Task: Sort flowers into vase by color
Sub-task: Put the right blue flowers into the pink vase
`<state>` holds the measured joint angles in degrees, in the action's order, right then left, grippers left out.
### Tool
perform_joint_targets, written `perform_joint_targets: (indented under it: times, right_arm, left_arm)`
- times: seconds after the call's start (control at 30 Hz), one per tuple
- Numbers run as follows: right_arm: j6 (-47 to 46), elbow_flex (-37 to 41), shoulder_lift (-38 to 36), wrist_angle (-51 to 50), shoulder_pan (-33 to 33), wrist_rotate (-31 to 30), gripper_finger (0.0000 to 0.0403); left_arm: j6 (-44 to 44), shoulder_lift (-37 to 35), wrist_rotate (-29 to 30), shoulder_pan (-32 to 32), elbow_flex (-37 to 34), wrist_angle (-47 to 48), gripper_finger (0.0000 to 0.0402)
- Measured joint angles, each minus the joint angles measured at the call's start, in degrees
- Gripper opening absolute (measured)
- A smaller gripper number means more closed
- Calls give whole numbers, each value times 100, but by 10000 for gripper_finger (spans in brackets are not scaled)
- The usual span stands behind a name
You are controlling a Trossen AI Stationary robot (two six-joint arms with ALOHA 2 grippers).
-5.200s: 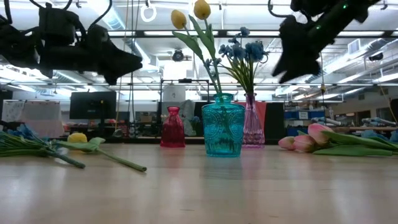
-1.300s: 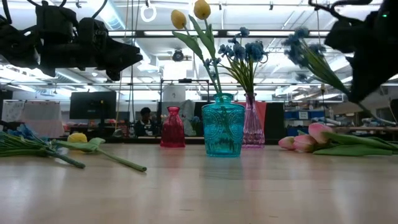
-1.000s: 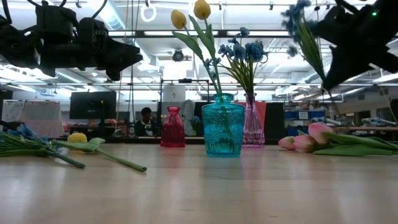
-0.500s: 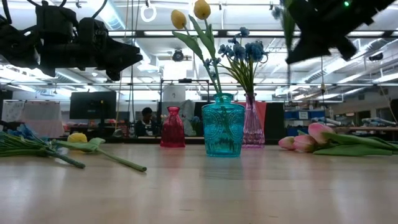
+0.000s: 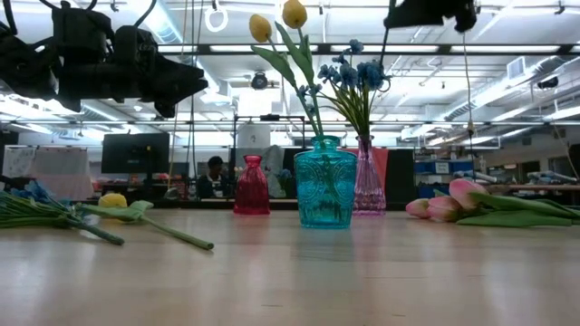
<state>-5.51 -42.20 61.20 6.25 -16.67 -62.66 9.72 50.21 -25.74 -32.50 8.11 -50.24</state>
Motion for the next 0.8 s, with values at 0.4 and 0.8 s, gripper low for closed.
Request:
perform_joint_targets:
  times: [0.4,0.8]
  right_arm:
    - [-768,1263,-148,478,821,496,14]
    - [-662,2225,-1147,1014,2712,2897,13]
  left_arm:
    - [0,-1,4,1,-1,31,163]
    - [-2,0,96,1,-4,29,163]
